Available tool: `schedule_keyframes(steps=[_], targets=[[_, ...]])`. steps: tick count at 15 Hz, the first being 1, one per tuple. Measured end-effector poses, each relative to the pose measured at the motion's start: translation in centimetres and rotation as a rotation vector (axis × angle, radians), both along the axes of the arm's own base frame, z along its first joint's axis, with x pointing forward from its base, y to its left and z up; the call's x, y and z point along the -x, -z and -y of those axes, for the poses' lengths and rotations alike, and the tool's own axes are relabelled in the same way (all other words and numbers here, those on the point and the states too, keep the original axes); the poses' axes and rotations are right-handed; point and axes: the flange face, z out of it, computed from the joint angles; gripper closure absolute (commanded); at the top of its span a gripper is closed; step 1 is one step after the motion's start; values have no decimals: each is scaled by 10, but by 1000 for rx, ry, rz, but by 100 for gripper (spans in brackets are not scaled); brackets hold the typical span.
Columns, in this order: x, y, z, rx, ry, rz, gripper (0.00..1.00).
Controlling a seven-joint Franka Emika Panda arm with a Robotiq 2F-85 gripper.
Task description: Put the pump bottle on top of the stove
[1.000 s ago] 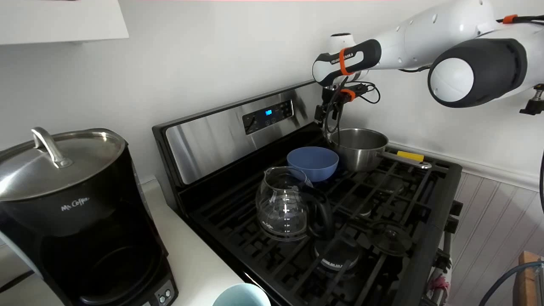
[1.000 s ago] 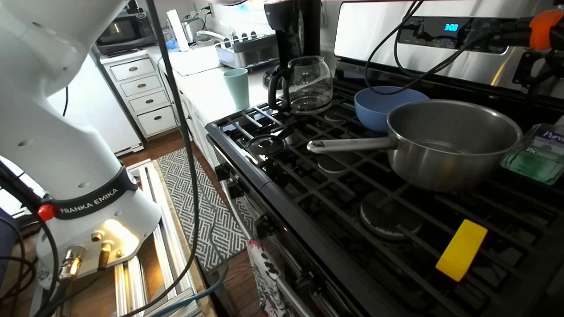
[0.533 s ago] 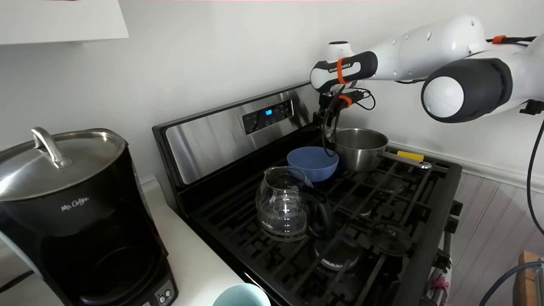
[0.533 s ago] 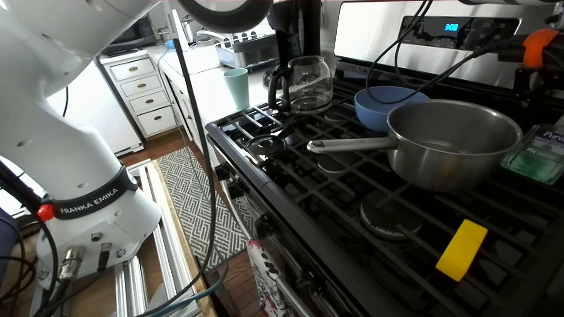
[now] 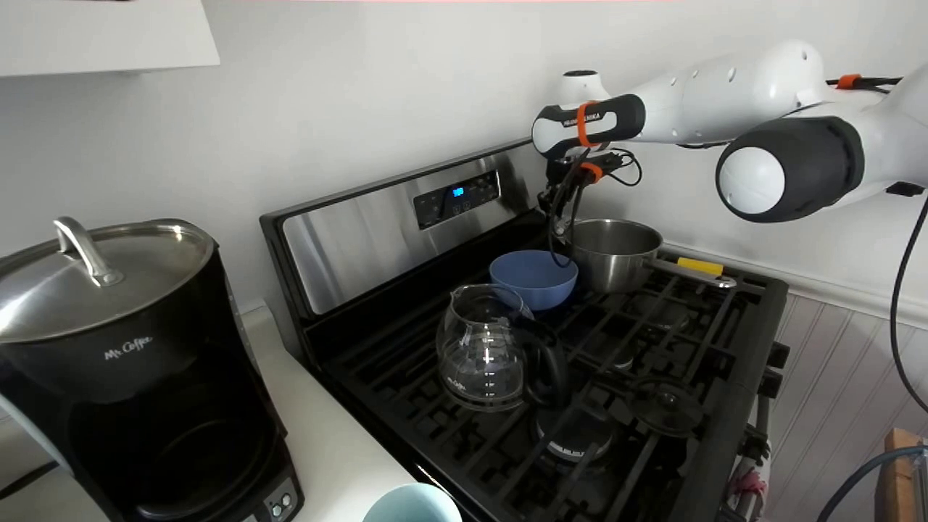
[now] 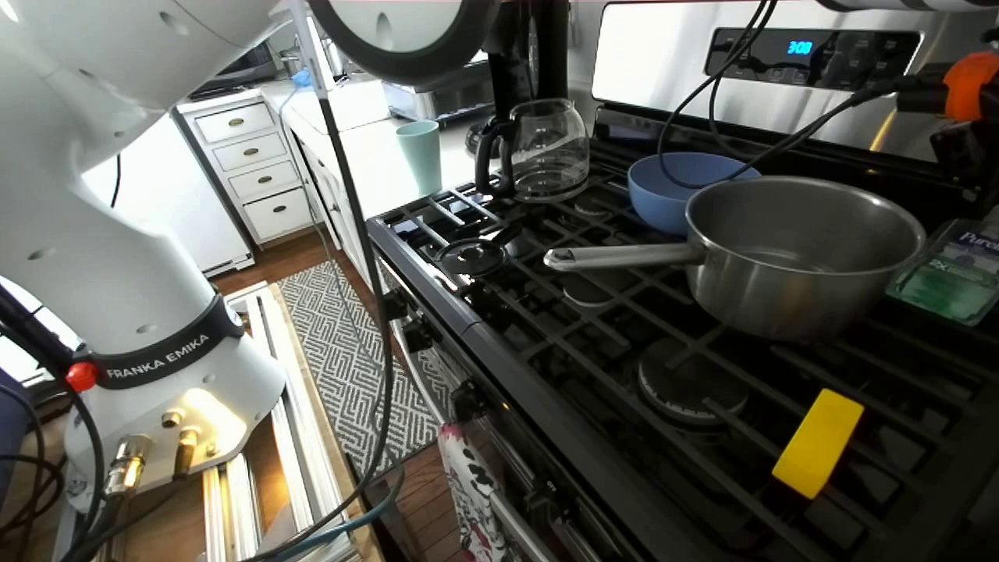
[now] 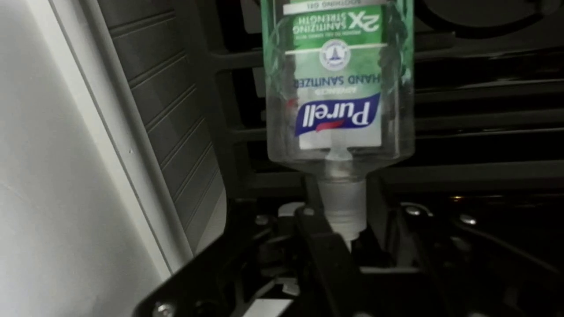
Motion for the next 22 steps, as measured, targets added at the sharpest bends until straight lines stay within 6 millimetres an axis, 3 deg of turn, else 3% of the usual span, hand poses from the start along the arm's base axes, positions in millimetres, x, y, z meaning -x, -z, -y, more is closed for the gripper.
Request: schedule_keyframes(steps=[5,8,13,18,22], targets=[[1,-2,2,4,-10,1,92],[8,-17,17,16,2,28,92],[18,-69,38,11,40,127,92],[12,-122,30,-44,51,310,92],[20,-162,33,-67,75,411,92]])
